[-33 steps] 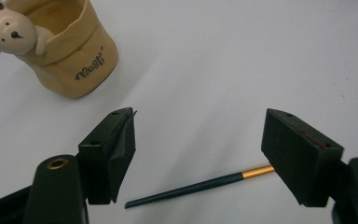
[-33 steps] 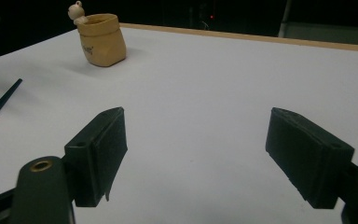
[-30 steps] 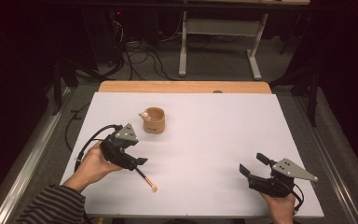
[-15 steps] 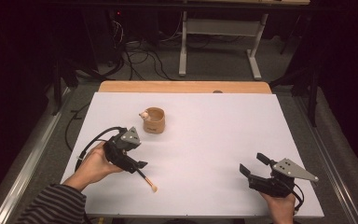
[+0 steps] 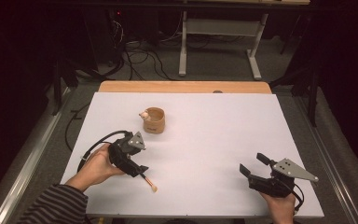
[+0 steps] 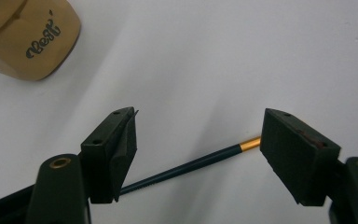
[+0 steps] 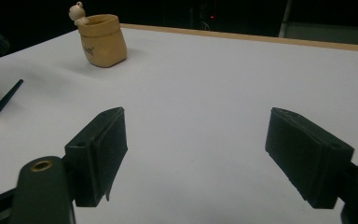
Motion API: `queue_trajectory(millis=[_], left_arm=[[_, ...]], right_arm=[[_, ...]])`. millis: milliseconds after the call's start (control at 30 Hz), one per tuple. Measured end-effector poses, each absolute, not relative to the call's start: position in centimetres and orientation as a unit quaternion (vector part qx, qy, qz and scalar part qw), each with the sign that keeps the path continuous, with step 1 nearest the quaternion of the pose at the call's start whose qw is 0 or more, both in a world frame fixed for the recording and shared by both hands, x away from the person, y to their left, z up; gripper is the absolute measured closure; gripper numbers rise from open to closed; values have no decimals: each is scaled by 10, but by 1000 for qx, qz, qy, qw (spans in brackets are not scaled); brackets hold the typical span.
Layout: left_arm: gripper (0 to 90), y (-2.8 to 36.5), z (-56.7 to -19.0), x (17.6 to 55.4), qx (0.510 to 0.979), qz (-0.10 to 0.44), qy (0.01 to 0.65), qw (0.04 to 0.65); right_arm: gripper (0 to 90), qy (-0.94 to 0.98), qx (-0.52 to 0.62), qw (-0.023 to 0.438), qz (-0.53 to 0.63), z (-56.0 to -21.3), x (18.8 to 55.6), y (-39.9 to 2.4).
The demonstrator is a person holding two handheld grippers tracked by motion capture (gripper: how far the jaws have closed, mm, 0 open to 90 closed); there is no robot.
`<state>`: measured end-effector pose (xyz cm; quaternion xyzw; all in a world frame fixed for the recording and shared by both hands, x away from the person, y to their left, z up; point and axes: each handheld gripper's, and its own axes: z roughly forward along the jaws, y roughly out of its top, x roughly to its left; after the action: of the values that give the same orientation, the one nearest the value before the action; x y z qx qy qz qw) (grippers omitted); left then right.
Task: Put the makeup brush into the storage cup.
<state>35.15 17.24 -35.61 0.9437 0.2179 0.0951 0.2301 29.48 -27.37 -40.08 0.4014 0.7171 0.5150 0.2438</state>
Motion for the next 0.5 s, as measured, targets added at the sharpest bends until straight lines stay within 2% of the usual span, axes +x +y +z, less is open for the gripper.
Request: queue_trajectory(millis=[500], left_arm=[[273,165,-367,352,957,89,200,192]], right_arm=[[227,717,401,244,515,-401,295,-274]])
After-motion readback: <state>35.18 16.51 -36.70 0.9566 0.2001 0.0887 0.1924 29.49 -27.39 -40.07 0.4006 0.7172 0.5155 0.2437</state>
